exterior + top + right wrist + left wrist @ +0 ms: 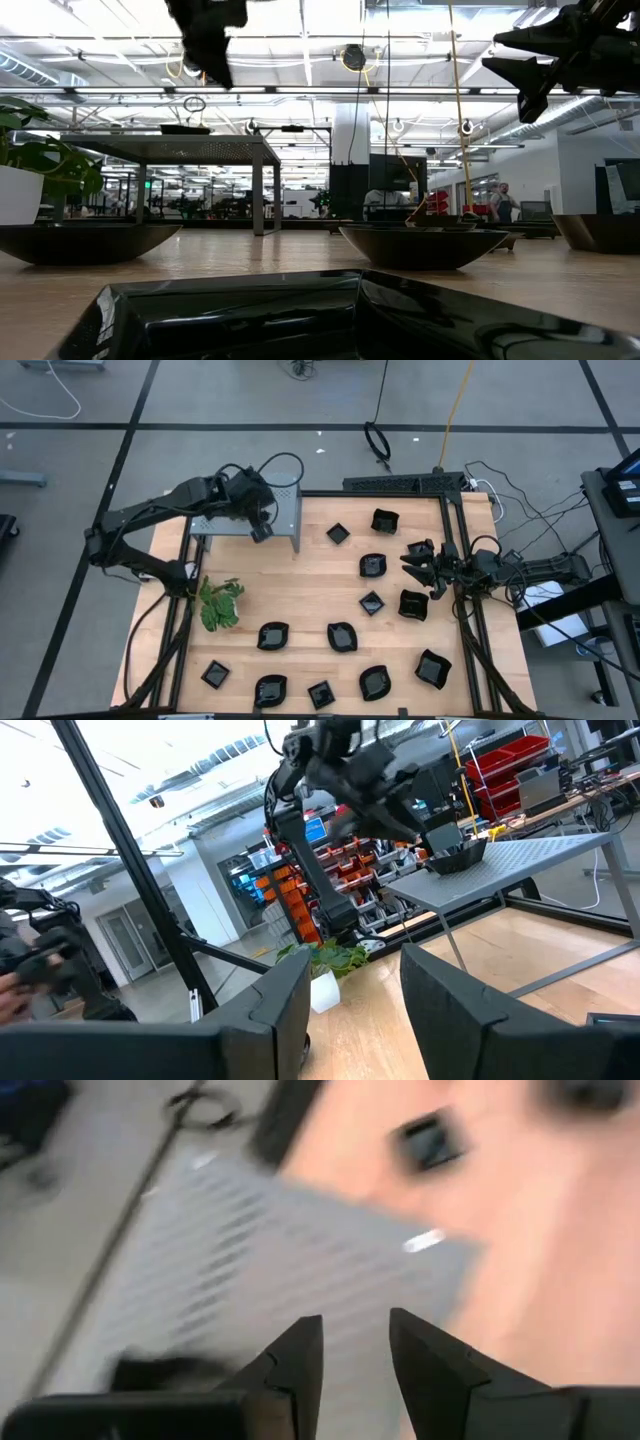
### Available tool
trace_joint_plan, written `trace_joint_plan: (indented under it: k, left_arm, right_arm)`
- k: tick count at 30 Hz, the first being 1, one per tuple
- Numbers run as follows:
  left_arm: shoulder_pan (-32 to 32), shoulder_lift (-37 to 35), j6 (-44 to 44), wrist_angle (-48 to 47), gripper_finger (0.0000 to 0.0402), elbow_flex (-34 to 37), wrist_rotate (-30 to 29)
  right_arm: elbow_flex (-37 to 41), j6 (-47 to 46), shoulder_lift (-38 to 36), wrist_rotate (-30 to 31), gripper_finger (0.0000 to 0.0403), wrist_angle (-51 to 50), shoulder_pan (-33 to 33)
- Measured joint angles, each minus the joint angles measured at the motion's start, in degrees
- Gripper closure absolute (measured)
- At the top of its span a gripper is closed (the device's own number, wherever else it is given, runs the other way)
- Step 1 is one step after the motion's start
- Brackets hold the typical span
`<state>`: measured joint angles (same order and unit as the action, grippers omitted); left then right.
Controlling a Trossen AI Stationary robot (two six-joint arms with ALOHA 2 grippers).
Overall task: Pick & Place Mini shaped plates
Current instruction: Put the leaf-shaped plate on the shelf
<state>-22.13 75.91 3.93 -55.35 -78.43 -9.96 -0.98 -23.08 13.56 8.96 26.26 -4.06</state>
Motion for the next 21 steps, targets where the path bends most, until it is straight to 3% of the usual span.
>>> trace_joint_plan:
  k: [6, 13, 21]
  left_arm:
    - [6.45, 0.04, -5.39, 11.3, 0.0279, 0.0, 8.18]
    - [15.29, 0.38, -11.3, 18.33, 0.0279, 0.0, 8.48]
    - [24.23, 0.41, -23.71, 19.16, 0.0279, 0.0, 8.46]
  right_arm:
    - [0.0, 0.01, 0.0, -0.01, 0.0259, -0.02, -0.01]
    - [0.0, 0.01, 0.0, -0.01, 0.0259, 0.0, 0.01]
    - [0.01, 0.01, 0.0, 0.01, 0.0259, -0.01, 0.0]
